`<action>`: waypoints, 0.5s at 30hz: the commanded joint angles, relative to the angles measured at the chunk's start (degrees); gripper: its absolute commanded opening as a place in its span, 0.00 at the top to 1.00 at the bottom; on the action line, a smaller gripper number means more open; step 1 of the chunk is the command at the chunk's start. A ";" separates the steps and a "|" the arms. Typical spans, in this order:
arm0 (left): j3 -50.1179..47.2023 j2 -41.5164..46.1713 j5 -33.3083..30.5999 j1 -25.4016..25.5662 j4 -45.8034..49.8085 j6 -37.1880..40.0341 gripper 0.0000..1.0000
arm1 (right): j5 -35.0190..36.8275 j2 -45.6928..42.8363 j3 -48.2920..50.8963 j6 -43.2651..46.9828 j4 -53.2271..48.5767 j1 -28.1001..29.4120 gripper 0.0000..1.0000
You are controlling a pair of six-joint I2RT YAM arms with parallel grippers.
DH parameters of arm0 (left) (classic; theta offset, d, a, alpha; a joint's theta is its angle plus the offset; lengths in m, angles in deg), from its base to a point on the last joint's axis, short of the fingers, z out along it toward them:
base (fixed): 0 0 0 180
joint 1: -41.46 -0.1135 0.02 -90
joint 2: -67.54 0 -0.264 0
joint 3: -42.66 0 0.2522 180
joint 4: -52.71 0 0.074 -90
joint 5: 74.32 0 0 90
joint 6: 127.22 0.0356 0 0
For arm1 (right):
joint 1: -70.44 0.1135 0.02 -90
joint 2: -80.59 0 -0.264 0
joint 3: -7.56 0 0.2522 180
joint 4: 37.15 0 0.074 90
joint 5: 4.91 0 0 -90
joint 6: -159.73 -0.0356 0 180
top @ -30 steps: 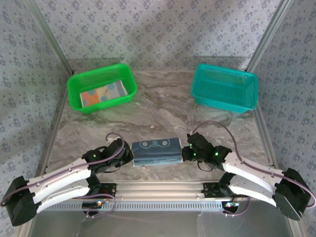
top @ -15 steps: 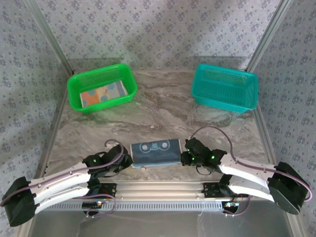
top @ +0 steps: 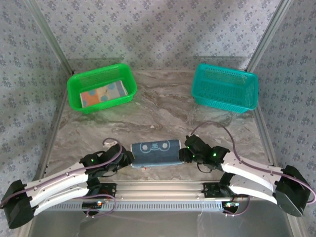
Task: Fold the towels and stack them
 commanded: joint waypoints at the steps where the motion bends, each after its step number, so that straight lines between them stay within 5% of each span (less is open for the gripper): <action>1: 2.30 -1.84 -0.76 0.24 -3.04 1.83 0.43 | 1.28 3.06 -2.76 3.55 0.63 0.23 0.56; 15: 1.48 -11.07 -0.78 -0.58 -13.04 2.73 0.44 | -0.49 15.75 -6.55 4.95 10.27 2.15 0.71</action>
